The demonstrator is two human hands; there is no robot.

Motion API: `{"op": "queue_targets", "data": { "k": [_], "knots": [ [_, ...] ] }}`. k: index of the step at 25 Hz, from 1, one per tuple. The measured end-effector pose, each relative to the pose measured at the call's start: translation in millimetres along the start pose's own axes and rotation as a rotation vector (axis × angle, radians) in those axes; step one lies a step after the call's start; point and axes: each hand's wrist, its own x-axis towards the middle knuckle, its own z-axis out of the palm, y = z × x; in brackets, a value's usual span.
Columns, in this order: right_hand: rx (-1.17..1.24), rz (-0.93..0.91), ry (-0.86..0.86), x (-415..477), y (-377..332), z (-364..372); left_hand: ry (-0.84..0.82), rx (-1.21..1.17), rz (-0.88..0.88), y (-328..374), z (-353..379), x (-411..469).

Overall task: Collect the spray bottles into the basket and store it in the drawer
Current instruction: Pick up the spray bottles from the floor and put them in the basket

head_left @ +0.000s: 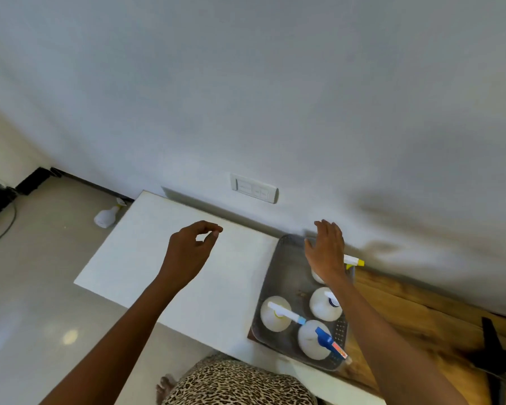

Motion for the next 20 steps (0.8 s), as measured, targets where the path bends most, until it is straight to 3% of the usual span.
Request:
{"op": "queue_targets", "data": {
  "k": [9, 14, 20],
  "knots": [
    [0.164, -0.282, 0.063, -58, -235, 68, 0.173, -0.052, -0.009, -110, -182, -15],
    [0.214, -0.383, -0.044, -99, -361, 111, 0.306, -0.054, -0.054, -182, -290, -29],
    [0.219, -0.452, -0.162, -118, -464, 148, 0.413, -0.096, -0.082, -240, -370, -21]
  ]
}}
